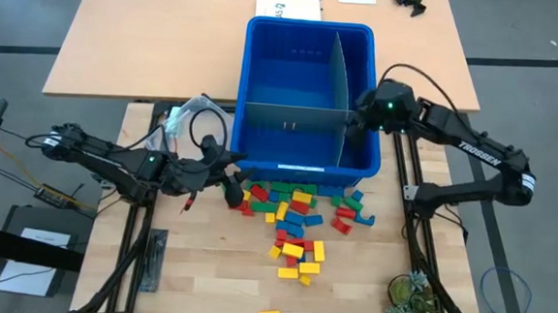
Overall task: Sort blocks
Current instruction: Put the yellow block into the blue bin
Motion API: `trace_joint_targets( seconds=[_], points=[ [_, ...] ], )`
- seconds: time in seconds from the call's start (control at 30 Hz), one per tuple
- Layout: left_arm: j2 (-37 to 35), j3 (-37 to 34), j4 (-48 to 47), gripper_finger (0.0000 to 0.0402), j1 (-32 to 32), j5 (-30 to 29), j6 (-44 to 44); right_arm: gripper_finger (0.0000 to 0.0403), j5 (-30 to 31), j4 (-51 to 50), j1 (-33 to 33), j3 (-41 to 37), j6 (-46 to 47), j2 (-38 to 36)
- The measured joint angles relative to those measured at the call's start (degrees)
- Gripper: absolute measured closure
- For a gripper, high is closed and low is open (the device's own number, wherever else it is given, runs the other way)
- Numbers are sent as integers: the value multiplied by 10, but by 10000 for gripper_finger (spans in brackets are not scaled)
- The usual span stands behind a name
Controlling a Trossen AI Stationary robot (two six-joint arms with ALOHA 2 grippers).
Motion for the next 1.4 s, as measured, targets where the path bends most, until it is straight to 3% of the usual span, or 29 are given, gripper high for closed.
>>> trace_joint_targets(
  seconds=[0.17, 0.43, 0.8, 1.17, 1.4],
  points=[
    [0, 0, 2, 188, 0, -4, 17, 180, -18, -2, 98, 0, 15, 3],
    [3, 0, -3, 188, -2, 49, 28, 188, -11, 7, 284, -7, 86, 2],
    [3, 0, -4, 188, -5, 50, 28, 188, 55, 49, 464, -140, 264, 3],
    [3, 0, -5, 188, -5, 50, 31, 189, 17, 333, 506, -306, 283, 3],
    [3, 0, -5, 188, -5, 51, 32, 164, 21, 359, 517, -330, 265, 24]
  ],
)
